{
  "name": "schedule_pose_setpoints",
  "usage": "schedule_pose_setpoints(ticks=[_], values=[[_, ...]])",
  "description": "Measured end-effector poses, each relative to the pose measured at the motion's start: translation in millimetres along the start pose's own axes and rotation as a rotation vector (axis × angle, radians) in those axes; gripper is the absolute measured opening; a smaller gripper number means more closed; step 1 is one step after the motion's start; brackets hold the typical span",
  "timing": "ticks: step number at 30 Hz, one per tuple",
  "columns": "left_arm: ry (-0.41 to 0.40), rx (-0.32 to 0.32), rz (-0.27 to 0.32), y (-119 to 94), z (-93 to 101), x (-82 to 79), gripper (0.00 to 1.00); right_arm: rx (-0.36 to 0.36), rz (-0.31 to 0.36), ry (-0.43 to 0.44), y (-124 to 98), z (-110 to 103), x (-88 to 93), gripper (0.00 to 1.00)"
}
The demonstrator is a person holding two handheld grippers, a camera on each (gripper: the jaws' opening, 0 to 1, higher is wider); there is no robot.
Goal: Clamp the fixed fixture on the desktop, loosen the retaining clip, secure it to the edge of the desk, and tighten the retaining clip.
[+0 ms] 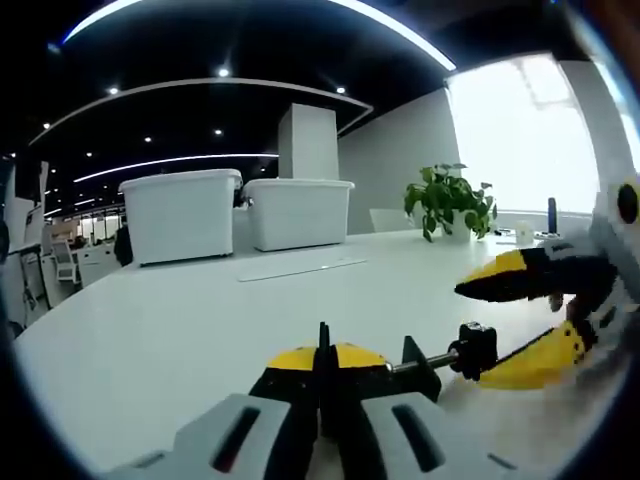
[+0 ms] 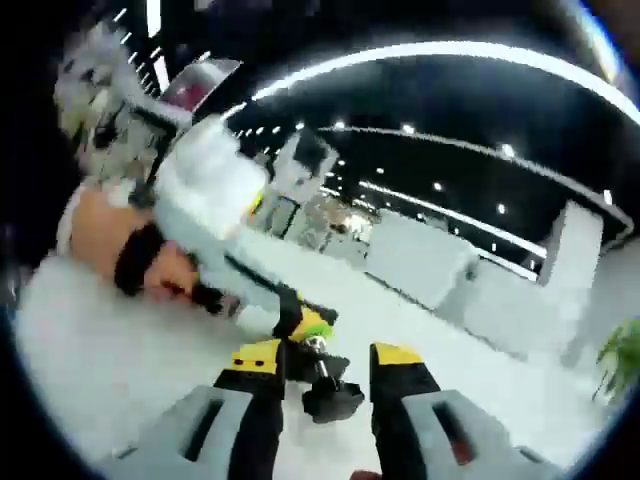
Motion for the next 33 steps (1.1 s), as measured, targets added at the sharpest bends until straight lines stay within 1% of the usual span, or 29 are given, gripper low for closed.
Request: schedule_pose_setpoints(ticks=[1, 2, 3, 4, 5, 6, 8, 10, 12, 18, 21, 25, 27, 29, 32, 33], values=[[0.002, -0.001, 0.0, 0, 0.1, 0.1, 0.04, -0.007, -0.03, 0.108, 2, 5, 0.7, 0.39], [0.005, -0.002, 0.0, 0, 0.3, 0.1, 0.04, -0.01, -0.069, 0.139, 3, 10, 6.1, 0.38], [0.007, -0.002, 0.0, 0, 0.3, 0.1, 0.04, 0.011, -0.074, 0.122, 3, 16, 8.9, 0.36], [0.007, -0.002, 0.0, -1, 0.3, -0.1, 0.04, 0.015, -0.083, 0.121, 3, 15, 11.3, 0.36], [0.006, -0.002, 0.0, -1, 0.3, -0.2, 0.04, 0.009, -0.109, 0.156, 3, 16, 15.4, 0.35], [0.006, -0.001, 0.0, -1, 0.2, -0.3, 0.04, 0.009, -0.114, 0.205, 2, 15, 16.2, 0.32], [0.006, -0.001, 0.0, -1, 0.2, -0.4, 0.04, 0.008, -0.109, 0.218, 3, 17, 16.1, 0.26], [0.005, -0.001, 0.0, -1, 0.3, -0.4, 0.04, 0.008, -0.132, 0.244, 5, 18, 20.2, 0.24], [0.005, 0.0, 0.0, -1, 0.4, -0.4, 0.04, 0.004, -0.141, 0.276, 5, 17, 20.5, 0.19], [0.005, 0.0, 0.0, -2, 0.8, -0.6, 0.04, 0.018, -0.156, 0.211, 4, 13, 23.0, 0.19], [0.006, 0.0, -0.001, -1, 1.0, -0.7, 0.04, 0.036, -0.128, 0.089, 3, 10, 21.0, 0.18], [0.006, -0.001, -0.001, -1, 1.2, -0.8, 0.04, 0.044, -0.05, -0.265, -1, -1, 18.9, 0.17], [0.006, -0.002, -0.001, -1, 1.2, -0.8, 0.04, 0.059, -0.015, -0.479, -3, -9, 18.6, 0.17], [0.004, -0.007, -0.001, -2, 0.6, -0.7, 0.04, 0.069, 0.002, -0.61, -5, -15, 19.8, 0.17], [0.001, -0.011, -0.001, -2, -0.3, -0.6, 0.04, 0.08, 0.021, -0.767, -5, -20, 21.9, 0.17], [0.0, -0.012, -0.001, -2, -0.4, -0.5, 0.04, 0.088, 0.027, -0.835, -5, -21, 22.8, 0.17]])
Point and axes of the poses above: the point that each gripper's makers call its tool centre point, and the gripper's own axes: y roughly forward along the fingers, z roughly to its right, x roughly out of its underside, the point moved 6 cm from there along -y, roughly backward along the fingers, and after that the axes turned 9 degrees about x, right-handed, at the moved point
